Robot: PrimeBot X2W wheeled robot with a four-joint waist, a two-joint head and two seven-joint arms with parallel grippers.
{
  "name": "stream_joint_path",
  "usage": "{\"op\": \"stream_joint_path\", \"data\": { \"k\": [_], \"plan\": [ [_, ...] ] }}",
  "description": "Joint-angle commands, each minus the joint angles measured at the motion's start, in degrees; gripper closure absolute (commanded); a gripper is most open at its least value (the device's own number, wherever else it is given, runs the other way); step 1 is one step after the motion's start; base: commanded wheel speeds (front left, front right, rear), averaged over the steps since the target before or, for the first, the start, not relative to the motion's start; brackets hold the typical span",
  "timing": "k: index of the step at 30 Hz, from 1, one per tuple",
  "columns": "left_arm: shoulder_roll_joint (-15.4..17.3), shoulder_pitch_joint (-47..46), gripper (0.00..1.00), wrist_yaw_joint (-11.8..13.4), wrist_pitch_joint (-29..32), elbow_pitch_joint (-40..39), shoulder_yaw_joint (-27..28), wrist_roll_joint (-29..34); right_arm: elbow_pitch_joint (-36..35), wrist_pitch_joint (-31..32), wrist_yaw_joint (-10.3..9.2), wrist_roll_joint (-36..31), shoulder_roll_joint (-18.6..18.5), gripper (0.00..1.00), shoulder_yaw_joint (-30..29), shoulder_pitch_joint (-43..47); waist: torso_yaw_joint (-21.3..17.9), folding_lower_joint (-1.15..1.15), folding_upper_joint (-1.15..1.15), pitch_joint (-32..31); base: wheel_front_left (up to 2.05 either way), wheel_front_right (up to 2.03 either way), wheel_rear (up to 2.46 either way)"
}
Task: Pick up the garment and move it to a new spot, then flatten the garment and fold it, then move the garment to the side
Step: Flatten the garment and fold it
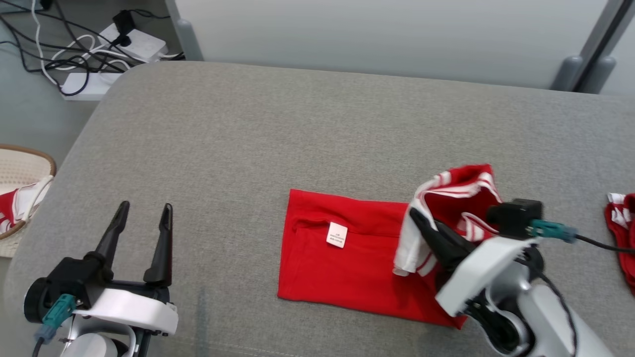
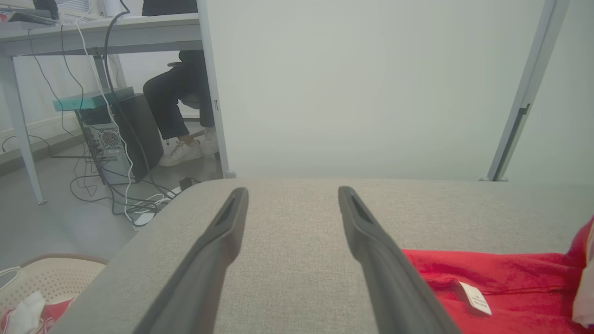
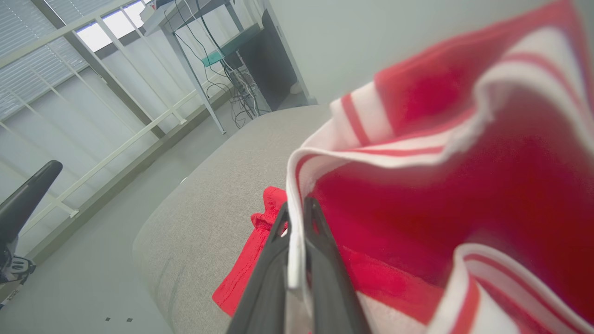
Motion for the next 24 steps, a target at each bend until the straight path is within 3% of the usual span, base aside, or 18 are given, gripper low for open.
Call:
{"op": "stream_joint_path", "data": {
  "k": [1, 4, 8, 14, 20, 21, 22, 24],
  "plan": [
    [1.2, -3.2, 0.0, -0.9, -0.6, -0.8, 2.0, 1.1, 0.7, 0.3, 0.01, -1.8, 2.0, 1.0, 1.6, -3.6, 1.1, 0.0, 0.0, 0.1, 0.0, 0.0, 0.0],
    [0.9, -3.9, 0.0, -1.8, -0.6, -0.2, 1.4, 1.5, 4.7, 0.0, 0.01, -3.4, 4.8, 1.0, 2.8, -6.2, 2.1, 0.0, 0.0, 0.3, 0.0, 0.0, 0.0],
    [-0.2, -6.0, 0.0, -3.9, -0.6, 1.5, -0.1, 2.2, 15.9, -1.8, 0.01, -5.1, 8.5, 1.0, 6.0, -12.4, 5.2, 0.0, 0.0, 0.9, 0.0, 0.0, 0.0],
    [-2.3, -8.2, 0.0, -5.5, -0.6, 3.8, -1.7, 2.9, 26.0, -4.5, 0.01, -3.5, 9.6, 1.0, 10.5, -17.0, 8.9, 0.0, 0.0, 1.4, 0.0, 0.0, 0.0],
    [-3.5, -9.6, 0.0, -6.6, -0.6, 5.5, -2.1, 3.5, 30.6, -6.7, 0.01, 1.4, 9.6, 1.0, 16.9, -19.5, 10.5, 0.0, 0.0, 1.9, 0.0, 0.0, 0.0],
    [-3.7, -9.8, 0.0, -6.8, -0.6, 5.8, -2.1, 3.7, 32.0, -7.1, 0.01, 1.9, 9.6, 0.69, 17.4, -19.9, 10.7, 0.0, 0.0, 2.0, 0.0, 0.0, 0.0],
    [-3.8, -10.0, 0.0, -6.9, -0.6, 6.0, -2.0, 3.8, 32.8, -7.6, 0.01, 2.5, 9.6, 0.0, 18.2, -20.3, 10.8, 0.0, 0.0, 2.1, 0.0, 0.0, 0.0],
    [-4.1, -10.4, 0.0, -7.3, -0.6, 6.4, -2.0, 4.0, 33.2, -8.7, 0.01, 4.8, 9.6, 0.0, 19.7, -20.8, 10.9, 0.0, 0.0, 2.3, 0.0, 0.0, 0.0]
  ]
}}
